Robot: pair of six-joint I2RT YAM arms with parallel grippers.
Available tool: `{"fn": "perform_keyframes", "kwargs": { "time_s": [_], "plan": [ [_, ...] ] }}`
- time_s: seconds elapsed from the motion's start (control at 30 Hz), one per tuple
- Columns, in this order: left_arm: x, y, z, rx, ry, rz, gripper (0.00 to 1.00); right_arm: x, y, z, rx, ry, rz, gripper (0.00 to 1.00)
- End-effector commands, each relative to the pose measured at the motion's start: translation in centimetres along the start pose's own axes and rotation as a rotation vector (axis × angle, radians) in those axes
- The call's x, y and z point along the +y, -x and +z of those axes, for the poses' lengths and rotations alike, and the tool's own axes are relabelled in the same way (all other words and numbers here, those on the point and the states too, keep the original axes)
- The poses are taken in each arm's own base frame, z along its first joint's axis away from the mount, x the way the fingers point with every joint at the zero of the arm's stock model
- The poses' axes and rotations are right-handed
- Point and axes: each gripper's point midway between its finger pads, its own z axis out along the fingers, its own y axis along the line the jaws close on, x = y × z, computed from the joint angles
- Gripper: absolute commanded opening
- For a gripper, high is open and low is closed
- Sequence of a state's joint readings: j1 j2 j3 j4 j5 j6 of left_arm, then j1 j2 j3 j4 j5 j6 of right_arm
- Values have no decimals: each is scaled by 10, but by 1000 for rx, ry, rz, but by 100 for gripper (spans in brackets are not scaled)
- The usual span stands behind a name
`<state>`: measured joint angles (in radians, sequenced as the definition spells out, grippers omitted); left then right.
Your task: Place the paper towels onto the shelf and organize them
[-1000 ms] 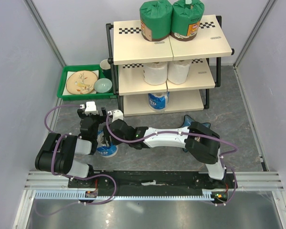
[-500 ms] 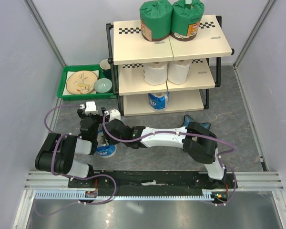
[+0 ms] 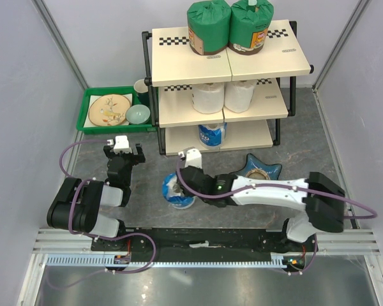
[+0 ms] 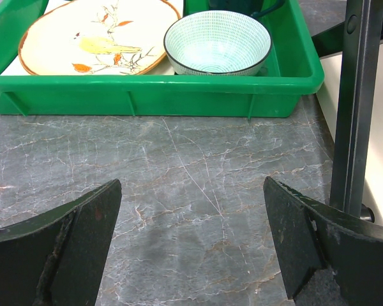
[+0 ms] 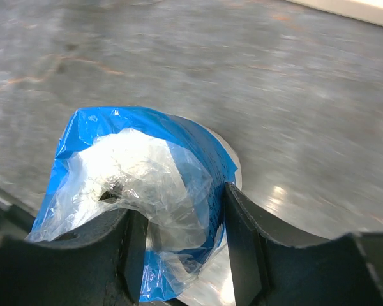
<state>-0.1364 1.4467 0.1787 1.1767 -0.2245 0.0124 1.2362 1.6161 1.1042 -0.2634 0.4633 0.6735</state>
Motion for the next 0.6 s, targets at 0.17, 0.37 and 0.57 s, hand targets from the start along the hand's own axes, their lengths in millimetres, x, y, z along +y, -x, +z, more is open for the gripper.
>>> {"fn": "perform_keyframes", "kwargs": {
  "time_s": [0.17, 0.37, 0.57],
  "plan": [
    [1, 15, 6, -53, 3, -3, 99, -128, 54, -61, -252, -184, 305, 15],
    [1, 16, 5, -55, 3, -5, 99, -186, 82, -77, -333, -276, 360, 15],
    [1, 16, 5, -56, 3, -6, 99, -235, 98, -75, -363, -358, 432, 14]
  ]
}}
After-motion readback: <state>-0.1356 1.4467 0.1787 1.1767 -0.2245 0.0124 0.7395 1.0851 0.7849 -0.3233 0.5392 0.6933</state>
